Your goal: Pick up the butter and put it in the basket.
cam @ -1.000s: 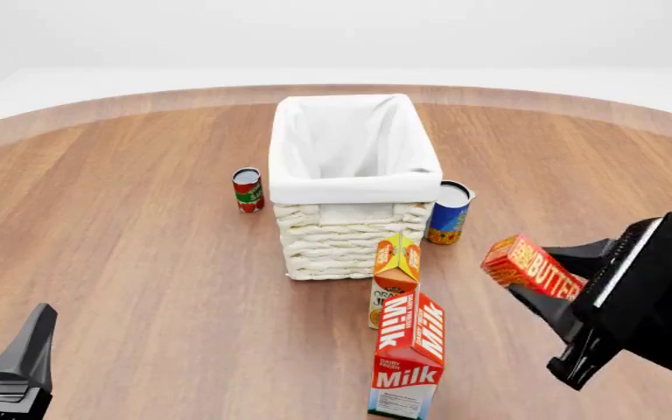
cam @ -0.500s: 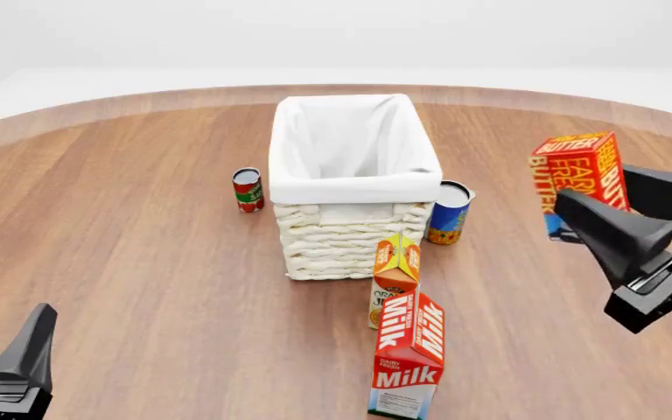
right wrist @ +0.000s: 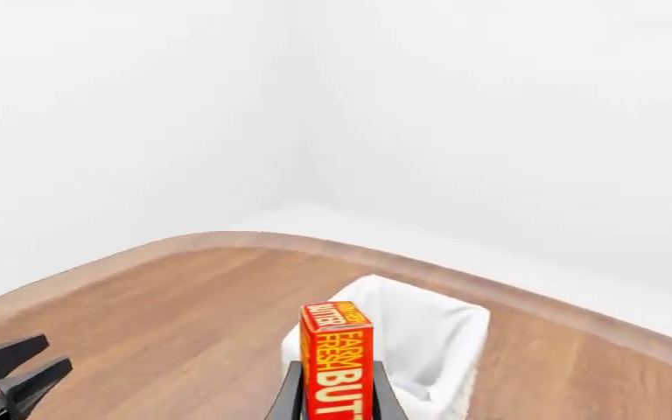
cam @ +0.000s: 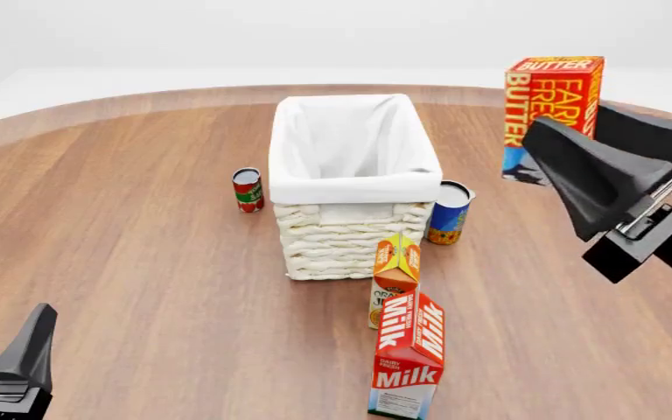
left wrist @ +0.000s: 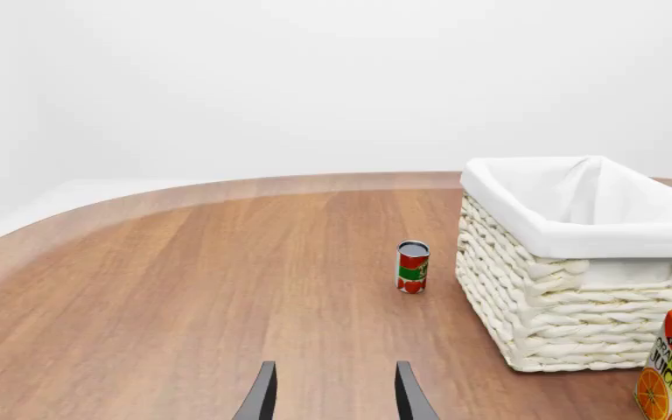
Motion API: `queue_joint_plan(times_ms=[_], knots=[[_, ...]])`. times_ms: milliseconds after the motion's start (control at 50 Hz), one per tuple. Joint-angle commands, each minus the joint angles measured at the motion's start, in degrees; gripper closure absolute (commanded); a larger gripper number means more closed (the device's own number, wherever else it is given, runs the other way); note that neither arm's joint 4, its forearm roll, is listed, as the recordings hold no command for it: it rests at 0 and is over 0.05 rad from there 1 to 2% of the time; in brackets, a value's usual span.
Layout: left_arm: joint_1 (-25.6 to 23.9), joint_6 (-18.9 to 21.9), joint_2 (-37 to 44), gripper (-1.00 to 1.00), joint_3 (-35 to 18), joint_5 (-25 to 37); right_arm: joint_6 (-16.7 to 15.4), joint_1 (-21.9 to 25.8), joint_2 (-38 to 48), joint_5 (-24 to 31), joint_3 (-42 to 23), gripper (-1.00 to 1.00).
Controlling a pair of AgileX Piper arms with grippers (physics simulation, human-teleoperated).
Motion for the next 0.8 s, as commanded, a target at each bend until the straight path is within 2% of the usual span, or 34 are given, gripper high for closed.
queue_joint_plan(times_ms=[20, 300, 360, 400, 500, 580, 600, 660, 680, 800], knots=[[0.0, 0.0, 0.0, -1.0, 0.0, 0.0, 2.26, 2.41, 4.3, -4.19, -6.62, 1.0], [0.0, 0.0, 0.0, -1.0, 0.0, 0.0, -0.45, 7.08, 12.59, -2.2, -19.36, 1.0], [0.0, 0.0, 0.0, -1.0, 0.0, 0.0, -1.36, 8.07, 17.4, -0.1, -24.18, 1.0], [0.0, 0.0, 0.0, -1.0, 0.0, 0.0, -0.73, 7.74, 20.18, 0.92, -26.77, 1.0], [0.0, 0.0, 0.0, -1.0, 0.0, 0.0, -2.27, 6.54, 28.5, 5.58, -33.81, 1.0], [0.0, 0.0, 0.0, -1.0, 0.0, 0.0, -1.52, 6.22, 33.98, 9.5, -38.06, 1.0], [0.0, 0.0, 0.0, -1.0, 0.0, 0.0, 0.4, 6.13, 36.0, 11.5, -39.99, 1.0], [0.0, 0.0, 0.0, -1.0, 0.0, 0.0, -0.24, 6.16, 38.45, 13.55, -42.95, 1.0], [0.0, 0.0, 0.0, -1.0, 0.0, 0.0, 0.73, 5.84, 39.01, 14.08, -43.89, 1.0], [0.0, 0.0, 0.0, -1.0, 0.0, 0.0, 1.7, 5.68, 43.49, 19.21, -50.53, 1.0]])
